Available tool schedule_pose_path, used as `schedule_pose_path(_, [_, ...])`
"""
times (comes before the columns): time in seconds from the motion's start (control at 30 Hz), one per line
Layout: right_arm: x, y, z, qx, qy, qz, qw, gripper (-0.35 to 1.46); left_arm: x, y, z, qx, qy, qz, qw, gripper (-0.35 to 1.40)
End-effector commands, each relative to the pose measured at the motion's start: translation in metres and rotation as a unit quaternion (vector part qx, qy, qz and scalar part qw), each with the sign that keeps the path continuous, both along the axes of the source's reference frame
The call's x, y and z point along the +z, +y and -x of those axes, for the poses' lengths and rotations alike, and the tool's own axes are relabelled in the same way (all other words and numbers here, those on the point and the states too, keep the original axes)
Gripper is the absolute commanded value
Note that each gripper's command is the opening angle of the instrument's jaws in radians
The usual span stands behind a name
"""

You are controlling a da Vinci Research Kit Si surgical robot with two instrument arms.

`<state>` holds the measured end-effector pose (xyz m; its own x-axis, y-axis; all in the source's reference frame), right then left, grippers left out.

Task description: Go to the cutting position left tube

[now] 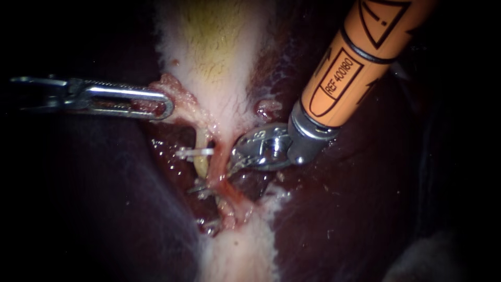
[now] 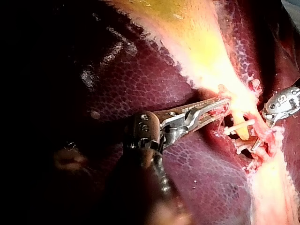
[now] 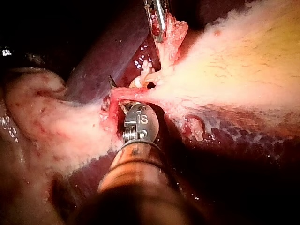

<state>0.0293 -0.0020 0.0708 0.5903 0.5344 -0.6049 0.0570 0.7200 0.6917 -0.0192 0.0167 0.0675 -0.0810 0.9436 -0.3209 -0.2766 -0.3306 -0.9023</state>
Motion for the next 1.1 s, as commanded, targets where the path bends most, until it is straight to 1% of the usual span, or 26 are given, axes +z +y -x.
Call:
schedule_pose_path(0.03, [0.0000, 0.0000, 0.0000, 0.000, 0.000, 0.000, 1.0000, 0.54, 0.0000, 0.0000, 0.0000, 0.000, 0.000, 0.000, 1.0000, -0.35])
schedule_pose_path(0.1, [0.0000, 0.0000, 0.0001, 0.000, 0.000, 0.000, 1.0000, 0.54, 0.0000, 0.0000, 0.0000, 0.000, 0.000, 0.000, 1.0000, -0.35])
schedule_pose_path(0.27, [0.0003, 0.0002, 0.0007, -0.001, 0.002, 0.000, 1.0000, 0.61, 0.0000, 0.0000, 0.0000, 0.000, 0.000, 0.000, 1.0000, -0.35])
schedule_pose_path(0.43, [0.0018, 0.0004, 0.0017, -0.005, -0.005, 0.002, 1.0000, 0.66, 0.0000, 0.0000, -0.0001, 0.000, 0.000, 0.000, 1.0000, -0.35])
schedule_pose_path(0.53, [0.0025, 0.0005, 0.0024, -0.012, -0.013, 0.005, 0.9998, 0.67, 0.0000, 0.0000, -0.0001, 0.000, 0.000, 0.000, 1.0000, -0.35])
schedule_pose_path(0.6, [0.0028, 0.0006, 0.0030, -0.015, -0.015, 0.005, 0.9998, 0.71, 0.0000, 0.0000, -0.0001, 0.000, 0.000, 0.000, 1.0000, -0.35])
schedule_pose_path(0.73, [0.0029, 0.0008, 0.0044, -0.014, -0.019, 0.011, 0.9997, 0.81, 0.0000, 0.0000, -0.0002, 0.001, 0.000, 0.000, 1.0000, -0.35])
schedule_pose_path(0.77, [0.0030, 0.0008, 0.0048, -0.014, -0.020, 0.012, 0.9996, 0.81, 0.0000, 0.0000, -0.0002, 0.001, -0.001, 0.000, 1.0000, -0.35])
schedule_pose_path(1.03, [0.0029, 0.0017, 0.0081, -0.005, -0.023, 0.020, 0.9995, 1.08, 0.0000, 0.0000, -0.0004, 0.001, -0.001, 0.000, 1.0000, -0.35])
schedule_pose_path(1.1, [0.0028, 0.0018, 0.0089, 0.000, -0.024, 0.024, 0.9994, 1.11, 0.0000, 0.0000, -0.0005, 0.001, -0.001, 0.000, 1.0000, -0.35])
